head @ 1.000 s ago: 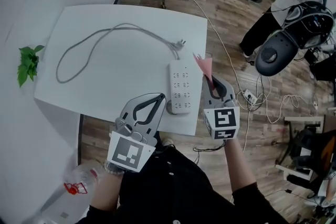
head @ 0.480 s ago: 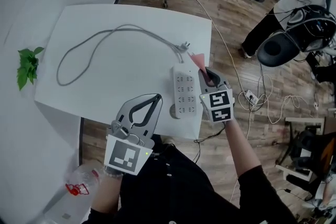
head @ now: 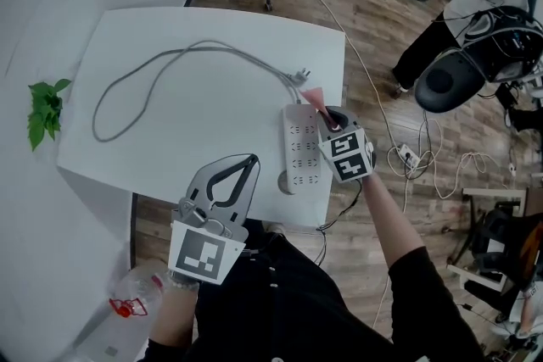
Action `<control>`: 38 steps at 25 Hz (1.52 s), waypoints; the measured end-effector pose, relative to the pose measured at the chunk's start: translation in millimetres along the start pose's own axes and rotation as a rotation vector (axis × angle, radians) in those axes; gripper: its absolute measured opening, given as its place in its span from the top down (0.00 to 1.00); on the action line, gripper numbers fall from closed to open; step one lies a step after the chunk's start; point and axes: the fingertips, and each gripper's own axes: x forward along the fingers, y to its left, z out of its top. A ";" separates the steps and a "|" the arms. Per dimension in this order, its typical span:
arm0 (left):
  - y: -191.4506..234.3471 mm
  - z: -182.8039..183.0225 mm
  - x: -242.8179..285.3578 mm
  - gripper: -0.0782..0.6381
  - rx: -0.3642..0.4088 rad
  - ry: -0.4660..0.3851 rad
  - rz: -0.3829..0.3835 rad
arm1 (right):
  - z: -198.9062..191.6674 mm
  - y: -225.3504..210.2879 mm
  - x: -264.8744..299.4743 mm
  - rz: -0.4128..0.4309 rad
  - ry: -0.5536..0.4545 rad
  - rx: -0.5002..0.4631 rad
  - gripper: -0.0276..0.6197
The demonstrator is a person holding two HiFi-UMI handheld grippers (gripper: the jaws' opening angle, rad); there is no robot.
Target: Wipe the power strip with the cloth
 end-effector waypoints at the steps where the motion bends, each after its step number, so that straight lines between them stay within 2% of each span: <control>1: 0.5 -0.1 0.0 0.88 0.002 0.000 0.001 | -2.3 0.9 2.9 0.007 0.011 -0.008 0.87; 12: 0.4 -0.4 -1.5 0.88 -0.003 0.003 -0.008 | -14.2 17.6 21.2 0.100 0.101 -0.078 0.87; 24: -6.8 3.1 -0.3 0.88 0.003 0.001 -0.016 | -22.0 23.7 16.8 0.135 0.096 -0.049 0.87; 38: -27.0 3.3 0.3 0.88 0.009 -0.001 -0.051 | -36.2 40.9 -4.0 0.163 0.098 -0.092 0.87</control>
